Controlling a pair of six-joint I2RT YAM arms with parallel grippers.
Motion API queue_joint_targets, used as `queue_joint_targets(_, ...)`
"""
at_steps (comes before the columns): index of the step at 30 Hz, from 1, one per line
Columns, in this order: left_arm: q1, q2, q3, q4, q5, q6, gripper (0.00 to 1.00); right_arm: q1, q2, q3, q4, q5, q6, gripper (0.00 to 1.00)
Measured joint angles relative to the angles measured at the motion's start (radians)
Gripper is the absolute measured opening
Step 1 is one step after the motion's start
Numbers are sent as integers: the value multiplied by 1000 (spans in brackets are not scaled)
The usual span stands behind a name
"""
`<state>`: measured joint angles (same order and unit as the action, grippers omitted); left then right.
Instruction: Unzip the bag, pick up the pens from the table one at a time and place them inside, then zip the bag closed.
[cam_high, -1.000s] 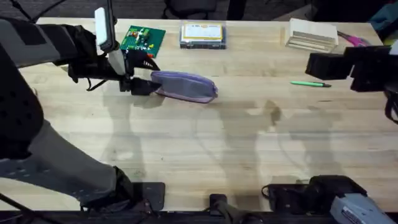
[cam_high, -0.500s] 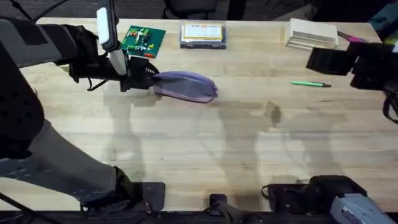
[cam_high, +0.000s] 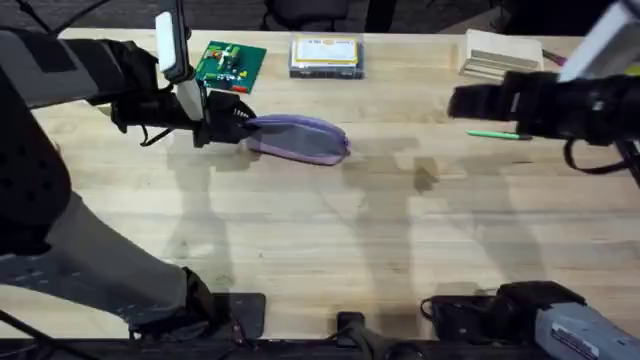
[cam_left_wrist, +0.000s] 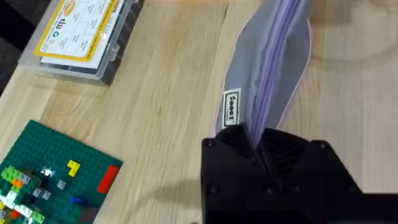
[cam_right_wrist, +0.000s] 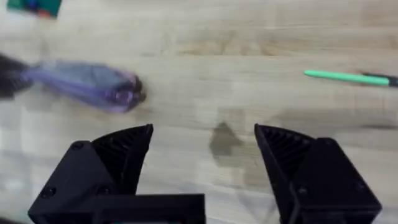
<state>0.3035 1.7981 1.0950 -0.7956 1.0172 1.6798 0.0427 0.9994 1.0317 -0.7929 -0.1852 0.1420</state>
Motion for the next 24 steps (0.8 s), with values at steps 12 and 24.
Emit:
queue_joint_targets(12,0,0,0,3,0,0,42,279,113,0,32,-7,-391,998)
queue_joint_targets(24,0,0,0,4,0,0,42,324,150,0,32,-7,-465,997)
